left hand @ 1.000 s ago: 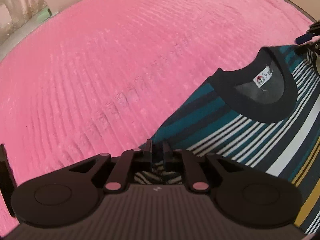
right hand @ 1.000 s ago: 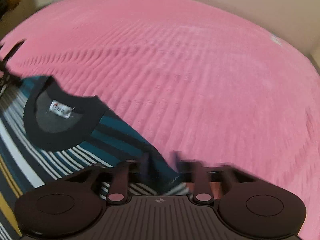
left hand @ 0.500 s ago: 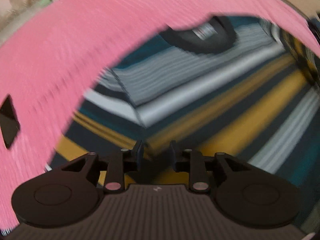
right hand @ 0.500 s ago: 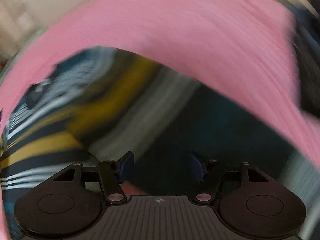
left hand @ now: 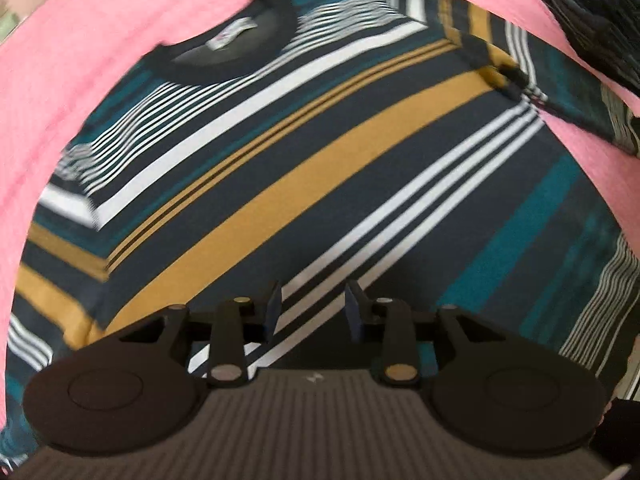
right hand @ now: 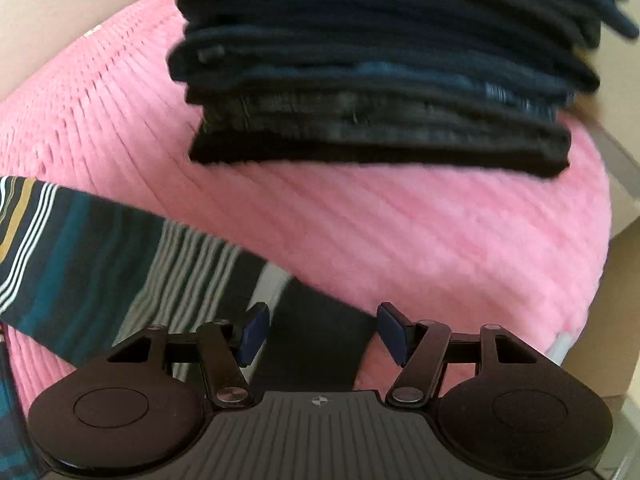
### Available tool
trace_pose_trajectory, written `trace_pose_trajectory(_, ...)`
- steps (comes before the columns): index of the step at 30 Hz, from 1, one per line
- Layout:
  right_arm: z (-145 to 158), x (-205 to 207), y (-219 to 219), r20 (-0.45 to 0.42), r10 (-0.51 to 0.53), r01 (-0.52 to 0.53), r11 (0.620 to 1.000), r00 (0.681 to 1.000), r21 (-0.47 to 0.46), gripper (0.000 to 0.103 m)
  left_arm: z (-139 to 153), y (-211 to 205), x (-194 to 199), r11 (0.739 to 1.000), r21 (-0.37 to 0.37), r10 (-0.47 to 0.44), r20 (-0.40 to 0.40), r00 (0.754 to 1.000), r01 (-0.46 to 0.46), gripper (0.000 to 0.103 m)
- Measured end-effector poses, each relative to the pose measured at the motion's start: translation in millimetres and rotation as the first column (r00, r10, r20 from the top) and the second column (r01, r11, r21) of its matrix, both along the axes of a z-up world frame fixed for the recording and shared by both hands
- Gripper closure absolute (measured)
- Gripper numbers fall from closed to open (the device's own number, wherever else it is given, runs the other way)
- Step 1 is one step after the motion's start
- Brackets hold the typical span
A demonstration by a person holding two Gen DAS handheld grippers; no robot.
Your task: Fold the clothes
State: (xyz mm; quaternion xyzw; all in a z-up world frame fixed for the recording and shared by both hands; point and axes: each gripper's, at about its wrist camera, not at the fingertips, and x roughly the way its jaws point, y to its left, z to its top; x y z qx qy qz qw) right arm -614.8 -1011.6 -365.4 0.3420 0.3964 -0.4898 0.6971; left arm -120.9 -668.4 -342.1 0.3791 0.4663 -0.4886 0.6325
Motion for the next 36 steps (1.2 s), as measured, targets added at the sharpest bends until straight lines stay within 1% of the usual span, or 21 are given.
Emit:
trace_pose_trajectory(1,-1.1,-1.8,0.8,0.008,0.012,-0.012,1.000,1.000,0.000,0.062,0.1,-5.6,-4.3,1.000,0.002,-0.014,0.001,1.000,0.014,0.073)
trace_pose_trajectory(2,-1.6,-2.4,1.5,0.014,0.030,-0.030,1.000,0.999,-0.001,0.084,1.8,-12.0,-9.5,1.000,0.004,-0.028,0.004,1.000,0.028,0.073)
trace_pose_trajectory(3,1.3,-0.3,2.3,0.018,0.055,-0.055,0.998,0.998,-0.008,0.091,3.5,-18.3,-14.6,0.999,0.006,-0.042,0.006,0.999,0.042,0.073)
trace_pose_trajectory(4,7.8,4.7,3.5,0.003,0.085,-0.085,0.996,0.996,-0.029,0.091,5.3,-24.7,-19.3,0.998,0.005,-0.056,0.008,0.998,0.056,0.073)
trace_pose_trajectory(6,25.1,8.9,3.5,-0.042,0.125,-0.129,0.985,0.991,-0.113,0.092,11.4,-36.5,-27.0,0.997,-0.012,-0.081,0.007,0.997,0.081,0.073)
trace_pose_trajectory(8,43.6,5.8,-4.5,-0.059,0.110,-0.120,0.972,0.992,-0.204,0.091,19.5,-46.2,-35.3,0.995,-0.033,-0.099,0.004,0.995,0.099,0.071)
trace_pose_trajectory(10,52.3,3.0,-13.6,-0.058,0.080,-0.092,0.962,0.995,-0.255,0.089,25.4,-52.6,-41.5,0.992,-0.049,-0.118,0.002,0.993,0.118,0.071)
trace_pose_trajectory(11,52.0,2.6,-20.8,-0.057,0.067,-0.080,0.964,0.996,-0.252,0.071,28.1,-55.2,-44.3,0.991,-0.057,-0.125,0.002,0.992,0.125,0.071)
trace_pose_trajectory(12,49.7,2.9,-26.6,-0.066,0.048,-0.062,0.969,0.997,-0.239,0.049,30.0,-55.8,-46.0,0.990,-0.062,-0.125,0.004,0.992,0.125,0.071)
trace_pose_trajectory(13,48.0,3.7,-29.8,-0.076,0.020,-0.038,0.972,0.997,-0.232,0.045,31.5,-54.6,-47.2,0.991,-0.063,-0.119,0.004,0.993,0.119,0.071)
trace_pose_trajectory(14,47.0,5.8,-31.5,-0.072,0.003,-0.019,0.974,0.997,-0.226,0.044,33.2,-52.9,-48.2,0.992,-0.065,-0.111,0.005,0.994,0.111,0.070)
trace_pose_trajectory(17,53.1,14.7,-18.1,-0.019,0.016,-0.020,0.980,1.000,-0.200,0.044,41.6,-37.8,-48.6,0.996,-0.065,-0.061,0.012,0.998,0.062,0.069)
trace_pose_trajectory(20,56.2,32.6,6.1,0.015,0.078,-0.075,0.989,0.997,-0.131,0.044,51.6,-11.0,-44.8,0.998,-0.058,0.019,0.026,0.999,-0.018,0.067)
trace_pose_trajectory(23,62.4,57.4,37.4,0.029,0.154,-0.151,0.986,0.988,-0.065,0.044,64.2,30.6,-37.3,0.990,-0.050,0.135,0.049,0.990,-0.133,0.066)
trace_pose_trajectory(25,70.6,74.5,57.1,0.059,0.176,-0.175,0.984,0.983,-0.023,0.044,73.1,60.0,-31.7,0.976,-0.046,0.214,0.066,0.975,-0.211,0.063)
trace_pose_trajectory(28,80.0,108.1,86.9,0.103,0.238,-0.242,0.970,0.966,0.026,0.044,86.3,104.1,-23.5,0.944,-0.042,0.329,0.090,0.940,-0.326,0.059)
trace_pose_trajectory(30,84.9,140.2,105.2,0.116,0.303,-0.309,0.950,0.946,0.038,0.044,94.0,135.4,-17.2,0.920,-0.048,0.391,0.097,0.915,-0.388,0.056)
trace_pose_trajectory(33,102.5,180.0,143.4,0.134,0.377,-0.384,0.923,0.916,0.032,0.044,109.2,185.5,-6.7,0.888,-0.072,0.459,0.108,0.882,-0.454,0.049)
trace_pose_trajectory(34,107.5,194.4,156.2,0.137,0.400,-0.407,0.913,0.906,0.027,0.044,112.3,203.8,-1.3,0.880,-0.081,0.475,0.115,0.872,-0.469,0.042)
trace_pose_trajectory(35,111.6,208.7,171.1,0.137,0.420,-0.427,0.904,0.897,0.019,0.041,115.4,222.0,4.0,0.871,-0.090,0.491,0.121,0.862,-0.484,0.039)
trace_pose_trajectory(36,114.9,222.1,186.4,0.135,0.439,-0.444,0.896,0.888,0.009,0.027,117.9,240.2,10.1,0.862,-0.098,0.507,0.125,0.853,-0.498,0.039)
